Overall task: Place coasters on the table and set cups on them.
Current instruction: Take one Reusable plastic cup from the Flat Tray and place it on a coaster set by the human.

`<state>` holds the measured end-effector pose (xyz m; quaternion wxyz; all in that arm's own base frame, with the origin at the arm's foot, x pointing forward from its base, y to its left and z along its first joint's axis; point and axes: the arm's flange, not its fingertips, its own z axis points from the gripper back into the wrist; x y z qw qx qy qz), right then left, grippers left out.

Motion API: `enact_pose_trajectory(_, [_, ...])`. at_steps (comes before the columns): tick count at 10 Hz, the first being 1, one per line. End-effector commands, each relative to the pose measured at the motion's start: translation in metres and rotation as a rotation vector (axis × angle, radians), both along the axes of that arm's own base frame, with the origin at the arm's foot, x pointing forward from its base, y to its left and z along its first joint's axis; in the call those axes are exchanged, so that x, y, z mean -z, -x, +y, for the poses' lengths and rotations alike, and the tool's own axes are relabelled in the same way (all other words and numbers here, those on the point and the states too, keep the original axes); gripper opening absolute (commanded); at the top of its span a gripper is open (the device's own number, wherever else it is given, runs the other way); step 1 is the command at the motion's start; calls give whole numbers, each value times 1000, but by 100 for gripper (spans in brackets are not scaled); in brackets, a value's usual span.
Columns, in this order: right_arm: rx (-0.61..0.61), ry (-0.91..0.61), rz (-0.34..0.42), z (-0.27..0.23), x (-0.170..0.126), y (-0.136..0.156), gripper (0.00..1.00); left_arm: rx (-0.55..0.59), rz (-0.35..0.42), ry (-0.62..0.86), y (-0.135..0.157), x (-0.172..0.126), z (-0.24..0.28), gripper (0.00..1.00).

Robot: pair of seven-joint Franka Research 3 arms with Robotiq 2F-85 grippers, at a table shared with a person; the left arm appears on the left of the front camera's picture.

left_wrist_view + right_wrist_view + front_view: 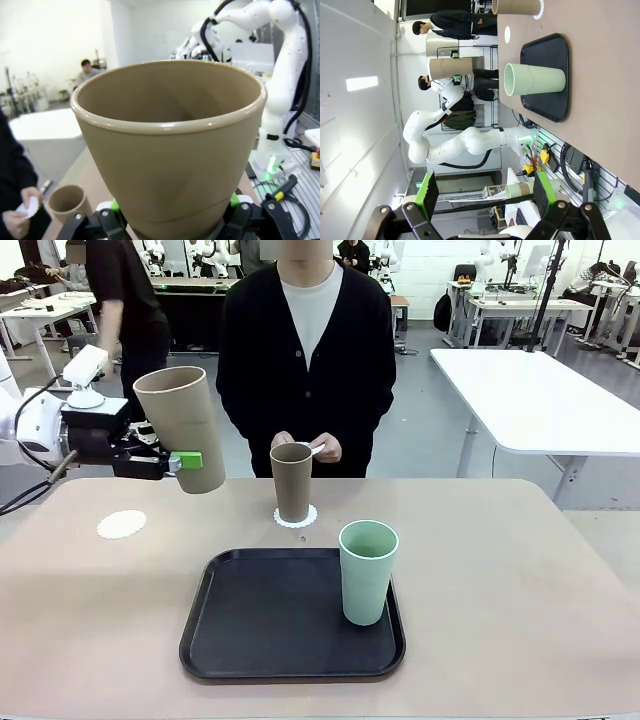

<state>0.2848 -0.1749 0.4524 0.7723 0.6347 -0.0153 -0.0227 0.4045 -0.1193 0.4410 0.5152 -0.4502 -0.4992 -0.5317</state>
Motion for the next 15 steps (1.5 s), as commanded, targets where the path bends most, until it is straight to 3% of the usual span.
enact_pose_trajectory(1, [-1,-7,-6,-1,-1,0,100,15,-13,11,1,-4,-3,52])
enact_pose_trajectory(4, [-1,-7,-6,-1,-1,0,100,15,-13,11,1,-4,-3,52])
enact_pose_trajectory(5, [-1,-7,-6,-1,-1,0,100,10,-2,2,1,-1,-3,83])
enact_pose_trajectory(7, [-1,-7,-6,-1,-1,0,100,-71,-65,17,-55,6,60,83])
enact_pose_trajectory(11, [-1,-7,-6,-1,-1,0,100,-200,-45,37,-89,24,174,83])
enact_pose_trajectory(15, [-1,-7,-6,-1,-1,0,100,-369,-34,-6,-107,47,250,83])
